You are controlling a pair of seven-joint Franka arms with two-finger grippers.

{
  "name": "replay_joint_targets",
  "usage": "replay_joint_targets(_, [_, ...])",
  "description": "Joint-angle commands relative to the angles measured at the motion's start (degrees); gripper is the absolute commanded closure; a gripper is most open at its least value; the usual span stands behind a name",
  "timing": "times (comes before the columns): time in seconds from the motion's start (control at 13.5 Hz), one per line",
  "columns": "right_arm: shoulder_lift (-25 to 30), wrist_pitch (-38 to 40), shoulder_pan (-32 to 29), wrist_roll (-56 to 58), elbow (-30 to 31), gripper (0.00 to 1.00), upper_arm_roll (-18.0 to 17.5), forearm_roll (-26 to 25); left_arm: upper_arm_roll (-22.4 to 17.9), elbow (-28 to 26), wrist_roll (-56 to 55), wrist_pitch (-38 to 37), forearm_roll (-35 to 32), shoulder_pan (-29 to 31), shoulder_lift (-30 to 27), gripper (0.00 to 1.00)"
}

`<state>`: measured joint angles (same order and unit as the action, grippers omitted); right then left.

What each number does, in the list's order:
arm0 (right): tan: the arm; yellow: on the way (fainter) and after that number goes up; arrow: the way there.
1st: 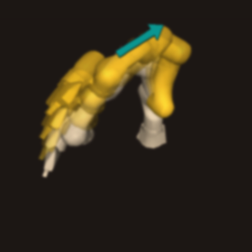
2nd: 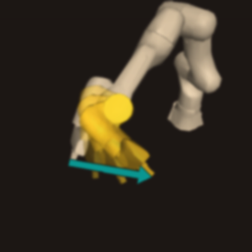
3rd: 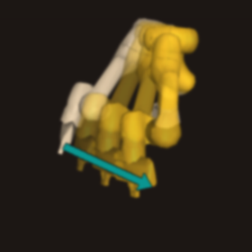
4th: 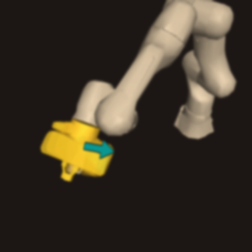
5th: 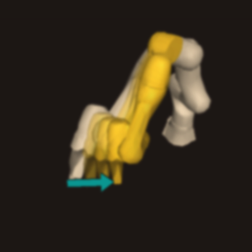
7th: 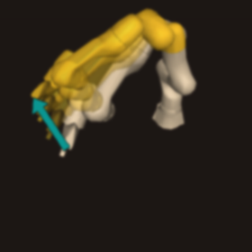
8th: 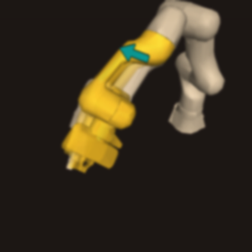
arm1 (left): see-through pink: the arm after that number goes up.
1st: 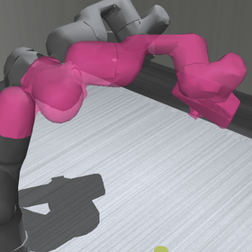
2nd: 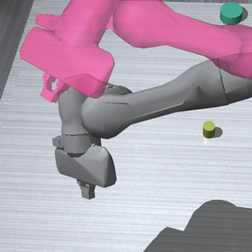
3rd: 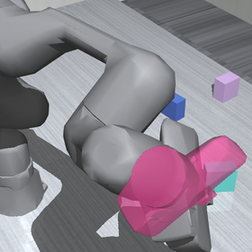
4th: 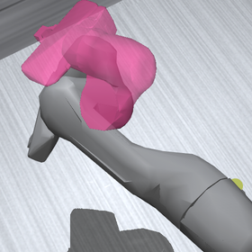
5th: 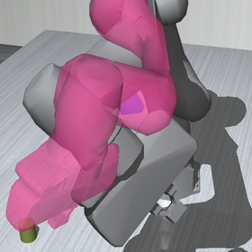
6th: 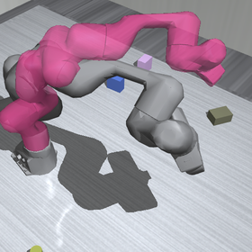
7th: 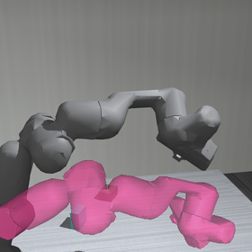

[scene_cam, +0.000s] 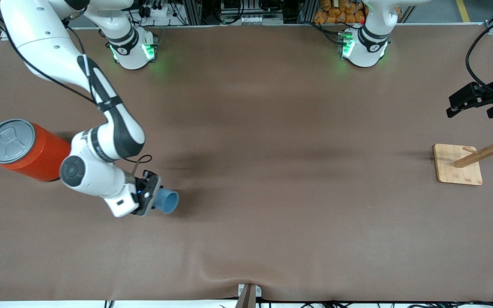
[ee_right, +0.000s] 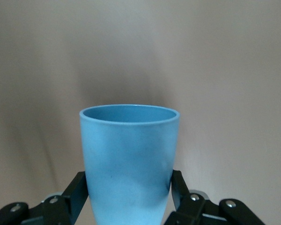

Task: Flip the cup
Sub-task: 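Drag the blue cup toward the table middle with the right gripper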

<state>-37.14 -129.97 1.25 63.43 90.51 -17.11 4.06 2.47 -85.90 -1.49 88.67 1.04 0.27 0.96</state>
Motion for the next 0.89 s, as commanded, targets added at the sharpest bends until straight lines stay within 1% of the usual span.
replay_joint_targets(0.0, [-1.01,-4.24,4.52,5.57,1.15,0.57,-1.08,1.48,0.26,0.91,-0.70,-0.78,0.72,0.17,0.45,0.00])
replay_joint_targets(0.22, [-1.36,-7.13,11.21,4.78,1.24,0.58,-0.99,1.57,0.26,0.91,-0.62,-0.78,0.72,-0.09,0.45,0.00])
replay_joint_targets(0.45, [-1.80,-7.32,15.43,3.81,1.33,0.58,-0.73,1.39,0.26,0.91,-0.53,-0.78,0.81,0.08,0.97,0.00])
replay_joint_targets(0.59, [-3.11,-9.85,17.63,2.75,2.21,0.54,0.67,0.51,0.26,0.91,-0.44,-0.78,0.90,0.26,1.06,0.00])
replay_joint_targets(0.67, [-3.03,-11.52,18.51,2.66,3.43,0.42,1.03,0.42,0.26,0.91,-0.53,-0.78,0.81,0.09,1.06,0.00])
replay_joint_targets(0.74, [-3.03,-11.62,18.96,2.75,3.62,0.04,1.64,0.34,0.26,0.83,-0.53,-0.78,0.81,0.08,1.06,0.00])
replay_joint_targets(0.82, [-3.03,-11.62,19.14,3.01,3.79,0.00,2.08,-0.19,0.26,0.65,-0.53,-0.78,0.90,0.43,1.06,0.00])
